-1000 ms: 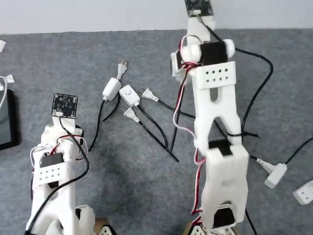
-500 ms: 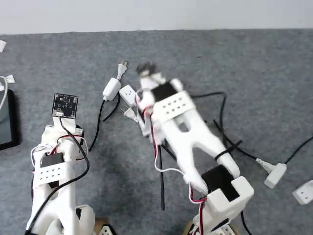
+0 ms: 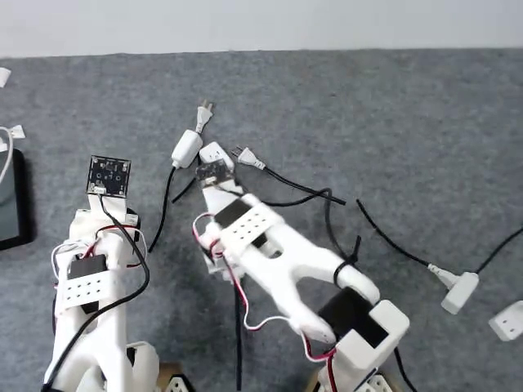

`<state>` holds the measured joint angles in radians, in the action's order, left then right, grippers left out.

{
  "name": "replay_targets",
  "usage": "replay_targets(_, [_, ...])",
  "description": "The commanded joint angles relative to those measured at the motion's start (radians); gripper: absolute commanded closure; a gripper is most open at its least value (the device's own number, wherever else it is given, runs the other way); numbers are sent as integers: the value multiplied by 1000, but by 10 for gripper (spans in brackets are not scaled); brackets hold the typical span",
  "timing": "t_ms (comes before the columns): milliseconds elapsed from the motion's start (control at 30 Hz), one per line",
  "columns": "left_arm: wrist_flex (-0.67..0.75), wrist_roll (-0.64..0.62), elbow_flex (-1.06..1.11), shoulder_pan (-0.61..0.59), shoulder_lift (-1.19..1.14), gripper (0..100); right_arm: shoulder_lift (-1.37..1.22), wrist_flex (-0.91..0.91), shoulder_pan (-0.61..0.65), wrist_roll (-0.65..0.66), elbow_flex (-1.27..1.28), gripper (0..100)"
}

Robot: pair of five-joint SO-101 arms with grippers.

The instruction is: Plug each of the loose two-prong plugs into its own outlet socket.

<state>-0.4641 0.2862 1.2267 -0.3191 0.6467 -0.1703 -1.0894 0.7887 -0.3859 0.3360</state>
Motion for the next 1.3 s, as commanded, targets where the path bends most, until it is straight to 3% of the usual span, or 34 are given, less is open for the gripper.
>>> replay_targets(0, [21,-2,-36,2,3,888,56,18,64,-55,-3,989])
replay_targets(100, [21,-2,-36,2,3,888,56,51,88,-57,-3,969])
replay_targets(333, [20,-2,-36,2,3,888,56,74,54,-98,-2,759])
replay_targets(533, [20,-2,-36,2,5,888,68,44,19,-97,-31,783])
replay_targets(667, [-34,-6,-41,14,11,888,68,-74,-8,-95,-118,823])
replay_targets(800, [-327,-49,-122,130,12,888,68,-185,-87,-32,-210,855])
replay_targets(967, [-614,-358,-251,212,12,864,68,-311,-97,164,-302,857])
replay_targets(1100, [-652,-393,-189,399,12,793,101,-372,-205,189,-325,857])
replay_targets(1267, [-612,-396,-189,526,12,787,191,-381,-401,207,-324,858])
